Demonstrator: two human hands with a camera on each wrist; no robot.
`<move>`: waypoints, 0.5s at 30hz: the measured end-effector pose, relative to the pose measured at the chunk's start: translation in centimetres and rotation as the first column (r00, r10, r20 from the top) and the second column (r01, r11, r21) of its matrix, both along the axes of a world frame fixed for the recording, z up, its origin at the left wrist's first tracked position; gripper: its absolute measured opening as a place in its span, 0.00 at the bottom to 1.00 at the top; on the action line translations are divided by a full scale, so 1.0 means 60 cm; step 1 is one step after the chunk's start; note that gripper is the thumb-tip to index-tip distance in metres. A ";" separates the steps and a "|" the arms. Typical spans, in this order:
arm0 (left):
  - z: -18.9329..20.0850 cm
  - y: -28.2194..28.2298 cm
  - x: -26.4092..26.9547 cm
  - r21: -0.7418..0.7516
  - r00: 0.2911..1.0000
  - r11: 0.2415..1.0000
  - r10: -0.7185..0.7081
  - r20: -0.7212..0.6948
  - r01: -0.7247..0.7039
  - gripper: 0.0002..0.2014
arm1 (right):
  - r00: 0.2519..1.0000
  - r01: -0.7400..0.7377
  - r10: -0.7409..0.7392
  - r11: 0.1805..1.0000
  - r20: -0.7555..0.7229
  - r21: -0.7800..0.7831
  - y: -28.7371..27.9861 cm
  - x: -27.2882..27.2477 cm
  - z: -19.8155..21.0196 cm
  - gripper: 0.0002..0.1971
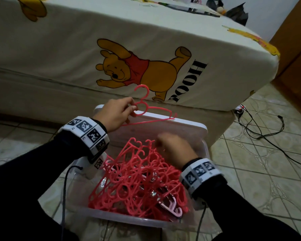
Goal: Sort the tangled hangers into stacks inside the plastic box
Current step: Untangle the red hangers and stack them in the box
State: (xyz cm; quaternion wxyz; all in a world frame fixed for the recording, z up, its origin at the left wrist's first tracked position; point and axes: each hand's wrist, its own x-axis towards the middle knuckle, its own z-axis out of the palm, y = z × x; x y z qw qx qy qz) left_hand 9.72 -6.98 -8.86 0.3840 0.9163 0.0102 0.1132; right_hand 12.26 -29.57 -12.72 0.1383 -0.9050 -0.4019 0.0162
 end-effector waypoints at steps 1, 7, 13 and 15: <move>0.002 0.005 0.000 0.007 1.000 1.000 0.019 0.004 -0.019 0.06 | 0.994 -0.108 0.107 0.988 -0.018 -0.111 0.012 -0.016 -0.014 0.09; 0.003 0.009 0.000 0.073 0.998 0.997 0.030 -0.063 -0.025 0.06 | 0.895 -0.418 0.440 0.768 -0.076 -0.485 0.072 -0.077 -0.097 0.16; 0.001 0.013 -0.002 0.095 0.995 0.995 0.030 -0.093 -0.021 0.07 | 0.878 -0.408 0.478 0.762 0.011 -0.503 0.088 -0.079 -0.105 0.14; 0.000 0.019 -0.002 0.110 0.995 0.993 0.053 -0.082 -0.044 0.07 | 0.900 -0.384 0.436 0.803 0.009 -0.456 0.089 -0.074 -0.101 0.15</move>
